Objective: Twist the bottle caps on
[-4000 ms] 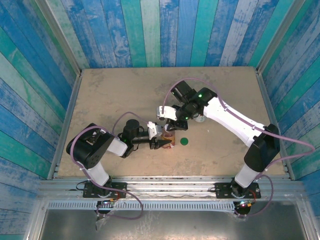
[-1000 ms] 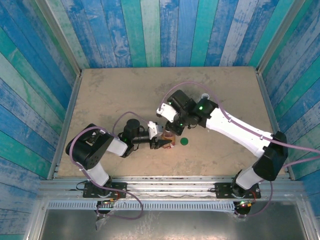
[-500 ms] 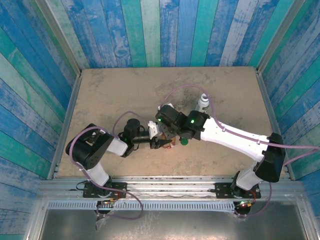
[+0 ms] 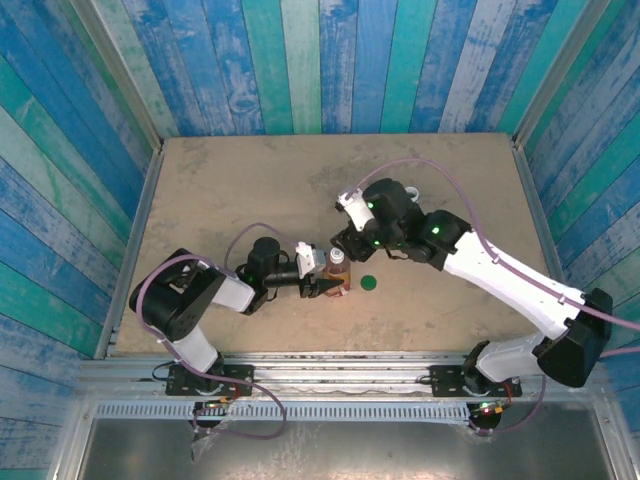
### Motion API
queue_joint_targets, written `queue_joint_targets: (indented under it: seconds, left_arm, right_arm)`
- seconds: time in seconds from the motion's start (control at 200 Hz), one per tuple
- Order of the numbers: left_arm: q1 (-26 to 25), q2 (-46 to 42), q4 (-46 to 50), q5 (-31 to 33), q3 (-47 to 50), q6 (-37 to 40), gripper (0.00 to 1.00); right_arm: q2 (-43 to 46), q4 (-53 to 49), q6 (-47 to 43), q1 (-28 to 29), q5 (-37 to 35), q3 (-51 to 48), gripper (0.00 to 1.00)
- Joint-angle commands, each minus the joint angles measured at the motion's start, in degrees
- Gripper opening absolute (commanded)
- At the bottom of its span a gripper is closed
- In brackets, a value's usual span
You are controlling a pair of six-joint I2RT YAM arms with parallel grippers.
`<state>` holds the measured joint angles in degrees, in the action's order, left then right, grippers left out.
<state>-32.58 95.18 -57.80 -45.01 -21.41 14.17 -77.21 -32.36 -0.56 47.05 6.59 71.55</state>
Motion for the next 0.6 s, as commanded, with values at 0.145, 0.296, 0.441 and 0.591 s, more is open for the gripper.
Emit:
queue_joint_targets:
  seconds: [0.145, 0.296, 0.441, 0.591]
  left_arm:
    - [0.06, 0.3, 4.26, -3.47, 1.63, 0.73, 0.63]
    - [0.08, -0.33, 5.63, -3.84, 1.62, 1.64, 0.63]
    - [0.06, -0.52, 5.86, -3.67, 1.68, 1.82, 0.63]
    - [0.07, -0.14, 5.58, -3.86, 1.64, 1.73, 0.63]
  right_arm:
    - [5.69, 5.87, -34.38, -10.68, 39.63, -11.66, 0.68]
    - [2.81, 6.03, -42.38, -14.59, 46.93, -12.37, 0.66]
    - [-2.94, 2.69, -47.71, -15.02, 51.7, -9.07, 0.58]
    - [-8.65, 0.63, -50.16, -15.09, 53.07, -5.76, 0.53]
